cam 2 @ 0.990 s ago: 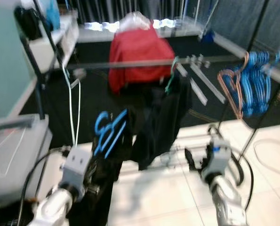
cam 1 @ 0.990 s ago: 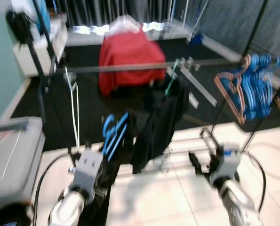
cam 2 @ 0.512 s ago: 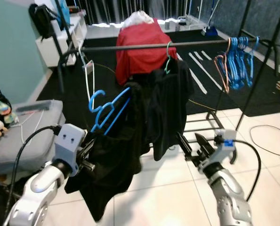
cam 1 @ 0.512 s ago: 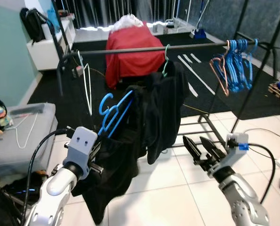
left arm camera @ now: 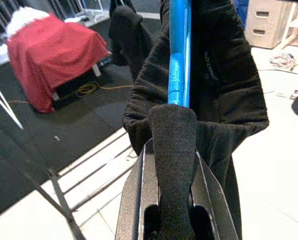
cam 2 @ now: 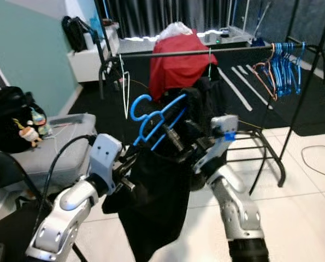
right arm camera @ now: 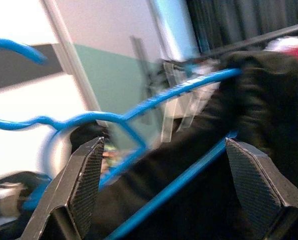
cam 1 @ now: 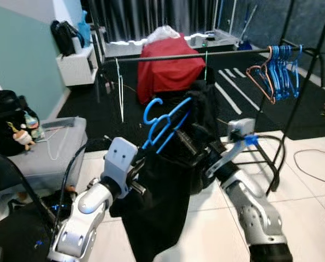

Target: Hang hanger

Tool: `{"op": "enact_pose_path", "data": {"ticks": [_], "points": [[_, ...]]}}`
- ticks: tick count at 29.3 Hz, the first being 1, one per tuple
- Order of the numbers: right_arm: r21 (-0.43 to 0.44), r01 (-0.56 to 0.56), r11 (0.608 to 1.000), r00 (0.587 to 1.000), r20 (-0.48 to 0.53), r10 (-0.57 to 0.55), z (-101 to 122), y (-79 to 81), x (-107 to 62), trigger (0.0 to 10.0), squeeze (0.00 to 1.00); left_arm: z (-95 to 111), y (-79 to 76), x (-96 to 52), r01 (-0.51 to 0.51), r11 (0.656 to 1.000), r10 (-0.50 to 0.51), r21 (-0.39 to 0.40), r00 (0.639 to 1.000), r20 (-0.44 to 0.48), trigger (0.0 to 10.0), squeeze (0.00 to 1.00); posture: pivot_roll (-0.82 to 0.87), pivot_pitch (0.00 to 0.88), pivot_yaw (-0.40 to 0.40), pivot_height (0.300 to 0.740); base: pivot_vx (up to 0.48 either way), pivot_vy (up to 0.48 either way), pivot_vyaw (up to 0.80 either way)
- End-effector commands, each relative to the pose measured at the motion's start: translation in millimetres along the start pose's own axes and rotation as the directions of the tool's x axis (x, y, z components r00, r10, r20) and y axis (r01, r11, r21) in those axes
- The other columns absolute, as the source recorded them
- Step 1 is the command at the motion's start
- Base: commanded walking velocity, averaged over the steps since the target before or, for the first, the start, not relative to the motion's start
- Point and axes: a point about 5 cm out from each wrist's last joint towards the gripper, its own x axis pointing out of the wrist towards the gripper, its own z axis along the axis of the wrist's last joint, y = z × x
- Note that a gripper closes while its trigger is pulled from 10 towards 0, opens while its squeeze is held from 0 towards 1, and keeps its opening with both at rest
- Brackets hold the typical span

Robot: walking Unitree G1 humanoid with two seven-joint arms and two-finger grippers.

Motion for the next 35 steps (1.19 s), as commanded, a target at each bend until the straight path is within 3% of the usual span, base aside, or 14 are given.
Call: {"op": "enact_pose_path", "data": {"ticks": [1, 4, 9, 20, 27, 31, 32, 34, 35], "points": [[-0.04, 0.01, 0.999, 1.0, 0.01, -0.01, 3, 2.2, 4.7, 10.0, 0.0, 7, 0.9, -0.7, -0.002, 1.0, 0.002, 0.002, 0.999, 0.042, 10.0, 0.0, -0.15, 0.0, 0.037, 0.74, 0.0, 0.0, 0.0], [-0.076, 0.106, 0.991, 0.994, 0.007, -0.106, 3, -3.0, 6.1, 10.0, 0.0, 7, -0.1, -1.1, -0.01, 1.0, 0.01, -0.001, 0.999, 0.041, 10.0, 0.0, -0.15, 0.0, 0.032, 0.74, 0.0, 0.0, 0.0], [-0.083, 0.122, 0.989, 0.992, 0.002, -0.122, 2, -4.6, 6.1, 10.0, 0.0, 7, -0.2, -0.9, -0.012, 1.0, 0.012, -0.003, 0.999, 0.044, 10.0, 0.0, -0.14, 0.0, 0.031, 0.74, 0.0, 0.0, 0.0], [-0.169, 0.288, 0.943, 0.951, -0.068, -0.303, -10, -34.4, 7.7, 10.0, 0.0, 16, -7.9, -3.4, 0.012, 1.0, -0.011, -0.014, 0.997, 0.074, 10.0, 0.0, -0.12, 0.0, 0.018, 0.74, 0.0, 0.0, 0.0], [-0.169, 0.297, 0.94, 0.946, -0.08, -0.314, -12, -38.7, 11.7, 10.0, 0.0, 19, -14.5, -4.0, 0.043, 0.999, -0.041, -0.026, 0.995, 0.086, 10.0, 0.0, -0.12, 0.0, 0.017, 0.74, 0.0, 0.0, 0.0], [-0.149, 0.25, 0.957, 0.96, -0.092, -0.265, -13, -34.6, 20.1, 10.0, 0.0, 19, -19.4, -4.6, 0.057, 0.998, -0.054, -0.032, 0.995, 0.086, 10.0, 0.0, -0.12, 0.0, 0.013, 0.74, 0.0, 0.0, 0.0], [-0.151, 0.245, 0.958, 0.96, -0.097, -0.261, -13, -33.8, 21.3, 6.3, 0.0, 19, -20.0, -4.6, 0.058, 0.998, -0.055, -0.033, 0.995, 0.087, 10.0, 0.0, -0.12, 0.0, 0.013, 0.74, 0.0, 0.0, 0.0], [-0.156, 0.243, 0.957, 0.96, -0.103, -0.261, -14, -33.5, 22.2, 6.3, 0.0, 19, -20.3, -4.5, 0.059, 0.998, -0.055, -0.033, 0.995, 0.087, 10.0, 0.0, -0.12, 0.0, 0.013, 0.74, 0.0, 0.0, 0.0], [-0.165, 0.252, 0.954, 0.956, -0.108, -0.272, -15, -34.7, 22.3, 0.0, 0.0, 19, -20.6, -4.8, 0.059, 0.998, -0.056, -0.035, 0.995, 0.087, 10.0, 0.0, -0.12, 0.0, 0.011, 0.74, 0.0, 0.0, 0.0]]}}
